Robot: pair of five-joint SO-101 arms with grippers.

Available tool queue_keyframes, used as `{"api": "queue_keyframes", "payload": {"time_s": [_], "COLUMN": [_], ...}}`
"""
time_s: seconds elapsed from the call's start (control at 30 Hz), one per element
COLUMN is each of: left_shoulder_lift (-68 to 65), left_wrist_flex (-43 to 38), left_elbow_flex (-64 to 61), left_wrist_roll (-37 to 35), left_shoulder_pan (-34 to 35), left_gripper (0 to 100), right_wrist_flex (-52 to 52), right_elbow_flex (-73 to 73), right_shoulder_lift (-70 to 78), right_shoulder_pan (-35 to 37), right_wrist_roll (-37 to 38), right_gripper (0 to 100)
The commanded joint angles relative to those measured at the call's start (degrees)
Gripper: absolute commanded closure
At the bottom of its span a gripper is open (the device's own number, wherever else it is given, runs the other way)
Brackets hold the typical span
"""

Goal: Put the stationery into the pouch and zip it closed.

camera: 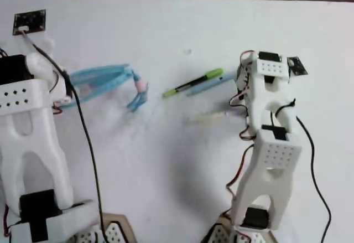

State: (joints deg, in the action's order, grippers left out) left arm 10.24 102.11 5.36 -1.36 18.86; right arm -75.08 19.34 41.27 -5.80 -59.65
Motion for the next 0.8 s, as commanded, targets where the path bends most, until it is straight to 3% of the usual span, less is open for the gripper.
{"api": "queue_keyframes", "payload": {"time_s": [0.0,0.1,0.43,0.77], "left_shoulder_lift": [-1.01,-1.01,-1.01,-1.01], "left_wrist_flex": [-0.26,-0.26,-0.26,-0.26], "left_elbow_flex": [0.35,0.35,0.35,0.26], "left_wrist_roll": [-0.35,-0.35,-0.26,-0.26], "left_shoulder_pan": [0.22,0.22,0.13,-0.13], "left_gripper": [98,98,98,98], "right_wrist_flex": [1.36,-0.75,-9.45,-21.93], "right_elbow_flex": [0.88,2.11,6.42,16.97], "right_shoulder_lift": [1.36,0.57,-7.60,-36.26], "right_shoulder_pan": [-1.54,-1.45,-1.27,0.75], "right_wrist_roll": [2.55,6.24,10.55,22.42], "right_gripper": [85.0,99.3,98.2,98.2]}}
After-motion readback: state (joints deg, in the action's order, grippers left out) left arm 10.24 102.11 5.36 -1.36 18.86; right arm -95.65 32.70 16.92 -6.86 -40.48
